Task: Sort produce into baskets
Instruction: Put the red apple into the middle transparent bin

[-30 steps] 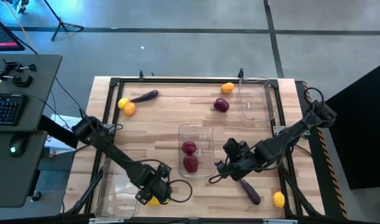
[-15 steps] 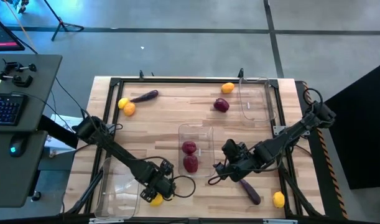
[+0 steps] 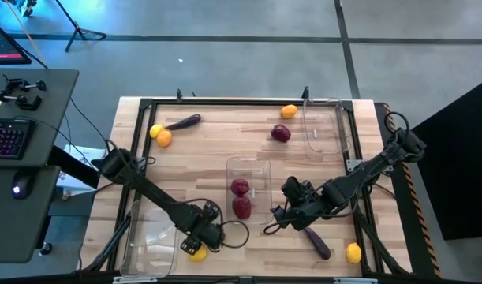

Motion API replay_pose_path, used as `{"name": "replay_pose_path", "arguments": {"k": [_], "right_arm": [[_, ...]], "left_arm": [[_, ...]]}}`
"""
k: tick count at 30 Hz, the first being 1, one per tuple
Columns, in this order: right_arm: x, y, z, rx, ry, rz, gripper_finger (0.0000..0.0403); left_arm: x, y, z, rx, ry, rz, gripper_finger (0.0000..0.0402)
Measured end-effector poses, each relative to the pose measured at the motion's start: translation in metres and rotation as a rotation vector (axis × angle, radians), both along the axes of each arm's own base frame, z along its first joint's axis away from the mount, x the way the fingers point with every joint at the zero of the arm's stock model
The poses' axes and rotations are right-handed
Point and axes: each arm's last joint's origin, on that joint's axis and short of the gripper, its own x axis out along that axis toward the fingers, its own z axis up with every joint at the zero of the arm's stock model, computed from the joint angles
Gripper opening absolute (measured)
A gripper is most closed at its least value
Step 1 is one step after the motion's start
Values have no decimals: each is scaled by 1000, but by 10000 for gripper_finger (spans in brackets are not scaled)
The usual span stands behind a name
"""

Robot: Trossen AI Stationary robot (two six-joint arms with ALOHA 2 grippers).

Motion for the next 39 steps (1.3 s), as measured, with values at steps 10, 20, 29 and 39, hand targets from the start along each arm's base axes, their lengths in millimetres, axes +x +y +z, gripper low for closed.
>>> {"name": "replay_pose_path", "arguments": {"k": [10,20,29,39], "right_arm": [[0,0,0,-4,1,6,385],[0,0,0,-5,-4,-3,385],[0,2,3,-3,-28,6,385],[-33,-3,46,-76,-234,-23,385]], "left_arm": [[-12,12,-22,2,86,47,372],[-3,20,-19,-14,51,87,309],[-3,41,16,-13,87,144,233],[11,92,174,-126,-548,330,248]]}}
